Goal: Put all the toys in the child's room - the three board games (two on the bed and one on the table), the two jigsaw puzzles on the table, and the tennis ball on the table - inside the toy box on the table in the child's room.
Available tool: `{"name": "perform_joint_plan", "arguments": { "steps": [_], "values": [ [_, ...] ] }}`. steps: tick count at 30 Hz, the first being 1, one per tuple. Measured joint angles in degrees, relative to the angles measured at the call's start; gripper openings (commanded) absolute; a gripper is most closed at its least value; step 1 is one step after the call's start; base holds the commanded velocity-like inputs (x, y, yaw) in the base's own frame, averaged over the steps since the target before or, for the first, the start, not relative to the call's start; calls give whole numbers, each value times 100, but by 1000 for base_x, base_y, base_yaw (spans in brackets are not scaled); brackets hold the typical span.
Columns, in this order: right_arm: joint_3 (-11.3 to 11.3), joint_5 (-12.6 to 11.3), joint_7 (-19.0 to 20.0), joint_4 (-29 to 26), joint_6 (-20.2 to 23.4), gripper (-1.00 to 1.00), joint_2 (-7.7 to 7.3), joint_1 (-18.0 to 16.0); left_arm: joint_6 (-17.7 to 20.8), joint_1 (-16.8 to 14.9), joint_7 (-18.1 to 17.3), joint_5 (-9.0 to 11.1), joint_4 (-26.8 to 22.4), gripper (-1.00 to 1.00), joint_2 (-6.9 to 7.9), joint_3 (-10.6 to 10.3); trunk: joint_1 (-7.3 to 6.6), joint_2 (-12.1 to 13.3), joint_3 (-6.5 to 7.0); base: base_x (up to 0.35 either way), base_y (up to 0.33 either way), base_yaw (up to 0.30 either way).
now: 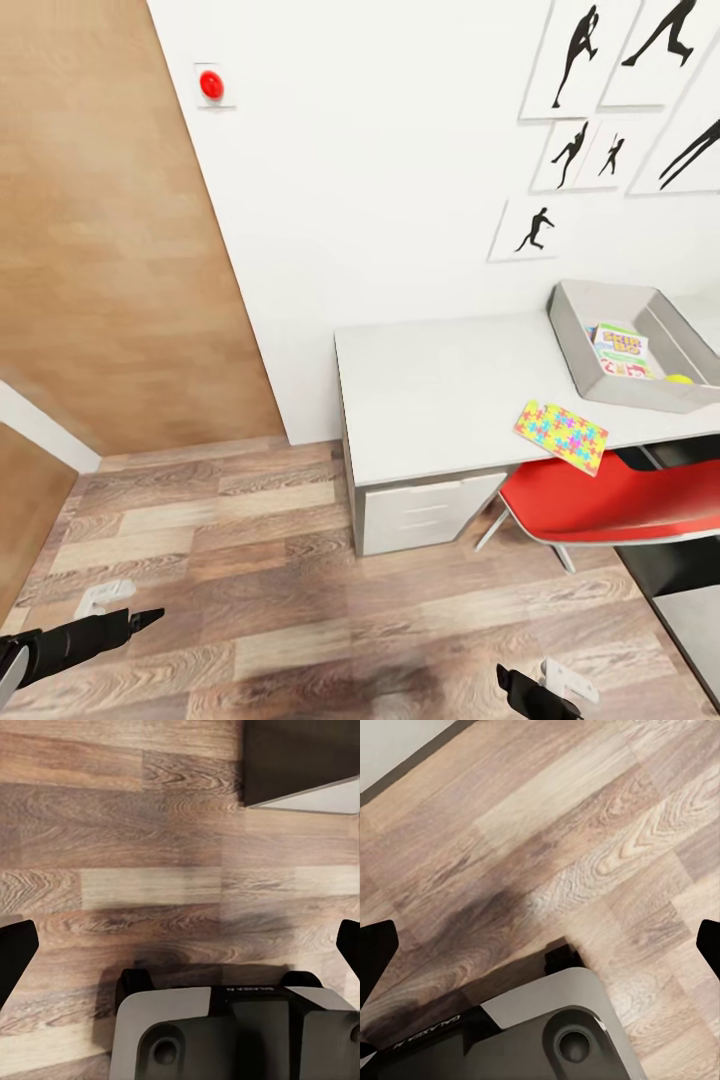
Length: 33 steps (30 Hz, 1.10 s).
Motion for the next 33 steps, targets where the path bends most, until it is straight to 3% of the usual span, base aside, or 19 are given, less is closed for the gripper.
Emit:
{"name": "perform_joint_plan", "arguments": {
  "steps": [33],
  "values": [
    [0,-22,9,0,5,100,-16,0,0,0,-8,0,0,100,4,0,0,0,302,0,0,0]
  ]
}}
